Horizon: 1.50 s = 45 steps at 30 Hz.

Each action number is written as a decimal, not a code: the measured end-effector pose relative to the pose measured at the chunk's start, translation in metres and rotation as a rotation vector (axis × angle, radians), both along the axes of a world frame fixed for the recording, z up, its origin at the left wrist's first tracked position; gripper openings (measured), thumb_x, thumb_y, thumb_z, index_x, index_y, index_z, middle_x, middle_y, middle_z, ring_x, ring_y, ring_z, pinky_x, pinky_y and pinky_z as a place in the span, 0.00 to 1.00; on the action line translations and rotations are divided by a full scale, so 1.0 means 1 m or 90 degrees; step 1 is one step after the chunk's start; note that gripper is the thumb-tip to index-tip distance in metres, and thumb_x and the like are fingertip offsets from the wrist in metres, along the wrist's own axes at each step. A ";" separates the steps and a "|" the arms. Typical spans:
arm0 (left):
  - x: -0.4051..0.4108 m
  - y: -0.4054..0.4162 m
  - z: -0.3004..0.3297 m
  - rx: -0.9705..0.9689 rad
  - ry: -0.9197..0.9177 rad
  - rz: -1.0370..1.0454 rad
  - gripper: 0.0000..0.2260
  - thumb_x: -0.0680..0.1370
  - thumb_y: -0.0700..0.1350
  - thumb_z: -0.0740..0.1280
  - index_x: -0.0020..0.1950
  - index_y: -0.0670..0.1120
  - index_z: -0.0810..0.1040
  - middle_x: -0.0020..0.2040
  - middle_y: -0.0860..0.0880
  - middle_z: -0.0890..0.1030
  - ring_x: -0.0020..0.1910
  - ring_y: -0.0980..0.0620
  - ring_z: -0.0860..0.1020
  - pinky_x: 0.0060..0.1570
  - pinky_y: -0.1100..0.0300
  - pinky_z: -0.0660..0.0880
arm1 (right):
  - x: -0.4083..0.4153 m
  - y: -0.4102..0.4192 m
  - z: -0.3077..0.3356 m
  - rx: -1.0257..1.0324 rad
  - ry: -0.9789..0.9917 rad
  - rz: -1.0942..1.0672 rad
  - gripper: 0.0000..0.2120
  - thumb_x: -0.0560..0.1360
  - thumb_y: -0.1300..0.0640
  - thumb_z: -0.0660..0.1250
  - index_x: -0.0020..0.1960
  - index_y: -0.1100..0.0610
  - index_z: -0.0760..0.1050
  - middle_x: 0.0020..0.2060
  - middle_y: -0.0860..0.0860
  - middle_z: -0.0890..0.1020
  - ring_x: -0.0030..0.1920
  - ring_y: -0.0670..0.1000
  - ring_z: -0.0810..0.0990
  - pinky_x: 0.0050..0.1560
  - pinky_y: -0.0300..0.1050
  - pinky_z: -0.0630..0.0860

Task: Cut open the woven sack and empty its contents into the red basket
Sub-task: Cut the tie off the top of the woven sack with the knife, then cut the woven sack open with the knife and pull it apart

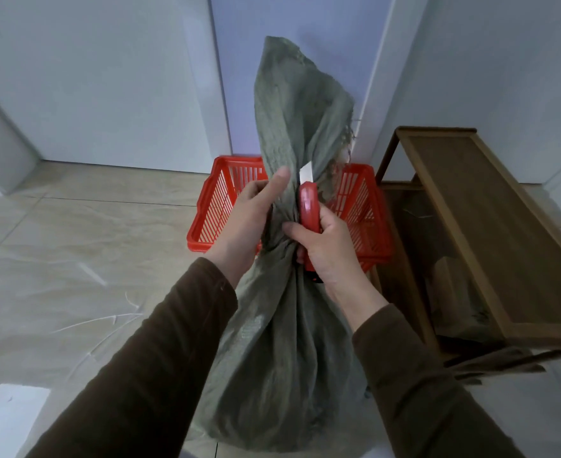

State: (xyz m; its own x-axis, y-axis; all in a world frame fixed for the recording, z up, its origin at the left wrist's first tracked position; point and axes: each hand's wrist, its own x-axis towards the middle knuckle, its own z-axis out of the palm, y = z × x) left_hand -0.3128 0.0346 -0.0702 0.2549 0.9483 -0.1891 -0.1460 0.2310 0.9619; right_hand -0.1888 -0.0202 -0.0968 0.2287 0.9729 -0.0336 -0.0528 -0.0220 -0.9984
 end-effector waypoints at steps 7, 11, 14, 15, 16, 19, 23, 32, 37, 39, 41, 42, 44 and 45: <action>0.006 -0.002 0.005 -0.023 -0.087 0.084 0.14 0.81 0.40 0.70 0.64 0.36 0.80 0.58 0.34 0.85 0.59 0.33 0.83 0.65 0.37 0.77 | 0.007 0.006 0.013 0.034 0.084 -0.098 0.08 0.75 0.54 0.78 0.51 0.54 0.82 0.25 0.48 0.76 0.25 0.48 0.72 0.27 0.42 0.69; 0.005 -0.004 0.009 0.064 -0.049 0.057 0.16 0.80 0.38 0.69 0.67 0.45 0.78 0.58 0.41 0.86 0.56 0.40 0.86 0.59 0.44 0.83 | 0.009 0.017 0.033 0.004 0.134 -0.124 0.24 0.72 0.48 0.80 0.61 0.52 0.73 0.36 0.51 0.79 0.27 0.48 0.75 0.27 0.44 0.73; -0.001 -0.009 0.013 0.072 -0.041 0.033 0.18 0.79 0.37 0.68 0.68 0.49 0.78 0.58 0.43 0.86 0.54 0.43 0.86 0.56 0.48 0.83 | 0.005 0.025 0.056 -0.061 0.234 -0.122 0.23 0.73 0.52 0.80 0.64 0.55 0.76 0.39 0.52 0.82 0.26 0.45 0.75 0.25 0.41 0.74; -0.003 -0.011 0.016 0.062 -0.044 0.032 0.18 0.79 0.37 0.68 0.68 0.49 0.79 0.58 0.43 0.87 0.54 0.44 0.86 0.55 0.50 0.83 | 0.004 0.027 0.064 -0.068 0.257 -0.125 0.21 0.74 0.55 0.79 0.63 0.58 0.78 0.37 0.52 0.82 0.25 0.45 0.74 0.25 0.40 0.73; -0.005 -0.014 0.021 0.057 -0.049 0.032 0.18 0.80 0.37 0.69 0.69 0.49 0.79 0.59 0.45 0.87 0.56 0.45 0.86 0.54 0.54 0.83 | 0.003 0.028 0.072 -0.073 0.264 -0.129 0.17 0.75 0.58 0.78 0.61 0.59 0.79 0.35 0.52 0.81 0.24 0.45 0.74 0.24 0.40 0.73; -0.008 -0.018 0.056 0.062 -0.096 0.036 0.19 0.80 0.42 0.72 0.71 0.45 0.77 0.63 0.45 0.85 0.62 0.47 0.84 0.58 0.57 0.82 | -0.004 0.026 0.101 -0.070 0.179 -0.129 0.11 0.76 0.64 0.75 0.57 0.58 0.81 0.34 0.50 0.82 0.25 0.43 0.76 0.26 0.40 0.73; -0.015 -0.006 0.120 0.048 -0.133 0.187 0.29 0.74 0.45 0.79 0.73 0.43 0.73 0.66 0.44 0.83 0.66 0.44 0.82 0.65 0.47 0.79 | -0.013 0.011 0.138 -0.044 0.025 -0.105 0.16 0.75 0.66 0.73 0.60 0.54 0.79 0.45 0.51 0.87 0.39 0.51 0.86 0.38 0.47 0.82; -0.047 -0.016 0.205 -0.214 -0.145 0.240 0.15 0.85 0.44 0.63 0.67 0.38 0.80 0.60 0.42 0.86 0.59 0.46 0.86 0.53 0.54 0.84 | -0.010 -0.036 0.207 -0.186 0.262 -0.097 0.26 0.71 0.40 0.76 0.60 0.56 0.76 0.39 0.58 0.86 0.23 0.50 0.72 0.23 0.41 0.70; -0.071 -0.031 0.235 -0.309 -0.083 0.234 0.14 0.84 0.47 0.60 0.57 0.43 0.85 0.49 0.46 0.89 0.47 0.52 0.88 0.39 0.61 0.83 | 0.023 -0.018 0.251 -0.275 0.251 -0.195 0.32 0.62 0.35 0.79 0.55 0.55 0.80 0.33 0.50 0.80 0.30 0.49 0.77 0.34 0.44 0.76; -0.082 -0.034 0.247 -0.311 -0.050 0.229 0.14 0.84 0.47 0.59 0.55 0.45 0.85 0.47 0.48 0.89 0.45 0.53 0.88 0.39 0.62 0.83 | 0.034 -0.007 0.265 -0.285 0.296 -0.191 0.36 0.63 0.34 0.78 0.63 0.56 0.80 0.35 0.48 0.83 0.33 0.49 0.80 0.40 0.46 0.78; -0.095 -0.036 0.257 -0.311 -0.025 0.216 0.14 0.85 0.47 0.59 0.55 0.46 0.84 0.47 0.48 0.89 0.46 0.53 0.88 0.42 0.60 0.83 | 0.041 0.003 0.276 -0.314 0.336 -0.169 0.33 0.68 0.33 0.76 0.64 0.53 0.80 0.34 0.46 0.84 0.30 0.45 0.81 0.35 0.42 0.79; -0.102 -0.037 0.262 -0.313 -0.016 0.210 0.14 0.85 0.48 0.59 0.55 0.46 0.84 0.47 0.48 0.89 0.46 0.53 0.88 0.43 0.60 0.83 | 0.042 0.007 0.281 -0.330 0.343 -0.158 0.31 0.67 0.31 0.76 0.60 0.52 0.81 0.33 0.46 0.83 0.28 0.44 0.80 0.31 0.40 0.78; -0.118 -0.038 0.270 -0.309 0.011 0.190 0.15 0.86 0.49 0.58 0.58 0.47 0.83 0.49 0.49 0.89 0.48 0.52 0.88 0.45 0.58 0.83 | 0.042 0.017 0.288 -0.356 0.322 -0.121 0.30 0.63 0.28 0.76 0.50 0.52 0.84 0.30 0.47 0.80 0.25 0.45 0.76 0.27 0.39 0.75; -0.127 -0.038 0.272 -0.304 0.025 0.182 0.15 0.86 0.50 0.57 0.59 0.48 0.83 0.50 0.49 0.89 0.49 0.52 0.87 0.46 0.58 0.83 | 0.039 0.022 0.291 -0.375 0.295 -0.102 0.31 0.61 0.27 0.76 0.48 0.52 0.85 0.29 0.48 0.78 0.24 0.46 0.74 0.27 0.40 0.74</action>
State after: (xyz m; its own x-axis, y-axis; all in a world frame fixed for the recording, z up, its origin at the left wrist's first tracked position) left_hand -0.4394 -0.0034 0.2016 -0.0153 0.7855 -0.6187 -0.2335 0.5989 0.7661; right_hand -0.1498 0.0019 0.1943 0.2016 0.7211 -0.6629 -0.5108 -0.5001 -0.6993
